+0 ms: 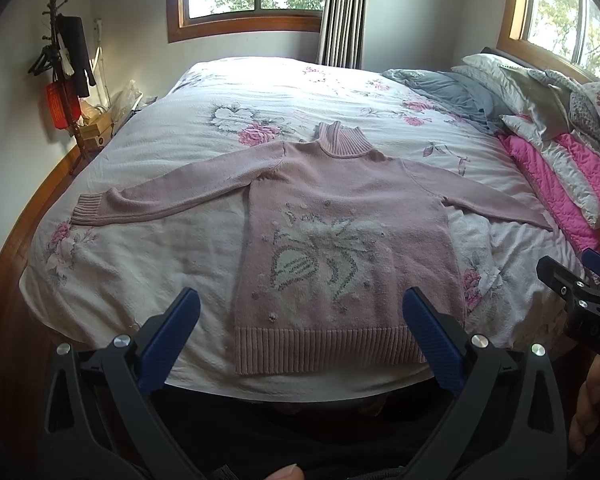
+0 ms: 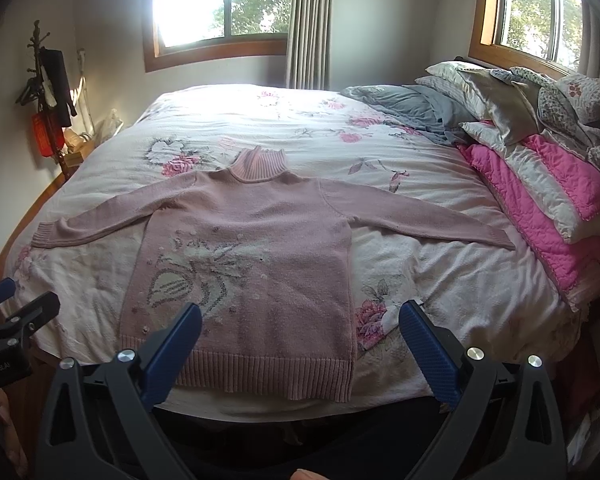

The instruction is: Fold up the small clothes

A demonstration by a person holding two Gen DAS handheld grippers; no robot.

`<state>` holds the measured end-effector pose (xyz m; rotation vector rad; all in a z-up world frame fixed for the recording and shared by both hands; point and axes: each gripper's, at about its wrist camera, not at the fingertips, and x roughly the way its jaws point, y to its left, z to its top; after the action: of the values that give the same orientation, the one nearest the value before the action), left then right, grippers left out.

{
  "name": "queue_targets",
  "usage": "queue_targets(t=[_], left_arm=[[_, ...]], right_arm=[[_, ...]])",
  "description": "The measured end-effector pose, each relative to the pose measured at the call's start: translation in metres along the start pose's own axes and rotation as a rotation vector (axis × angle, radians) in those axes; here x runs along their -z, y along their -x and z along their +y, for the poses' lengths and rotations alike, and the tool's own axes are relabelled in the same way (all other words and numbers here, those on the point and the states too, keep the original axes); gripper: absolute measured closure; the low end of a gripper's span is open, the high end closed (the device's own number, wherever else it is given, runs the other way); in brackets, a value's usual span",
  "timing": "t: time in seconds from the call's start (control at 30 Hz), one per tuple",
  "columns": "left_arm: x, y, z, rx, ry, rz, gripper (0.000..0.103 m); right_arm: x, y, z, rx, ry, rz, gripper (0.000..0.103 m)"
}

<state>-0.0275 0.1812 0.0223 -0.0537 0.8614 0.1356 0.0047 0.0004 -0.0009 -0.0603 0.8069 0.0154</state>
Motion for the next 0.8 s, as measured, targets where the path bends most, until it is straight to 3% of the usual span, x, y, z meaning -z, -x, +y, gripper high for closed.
queue_targets(t=[0.8], left_arm=[[-0.0024,0.0017,0.0022,-0.014,0.002,-0.005,0.003]], right_arm=[[-0.0002,-0.0039,-0.0024,-0.004,-0.007,0.007,0.004]])
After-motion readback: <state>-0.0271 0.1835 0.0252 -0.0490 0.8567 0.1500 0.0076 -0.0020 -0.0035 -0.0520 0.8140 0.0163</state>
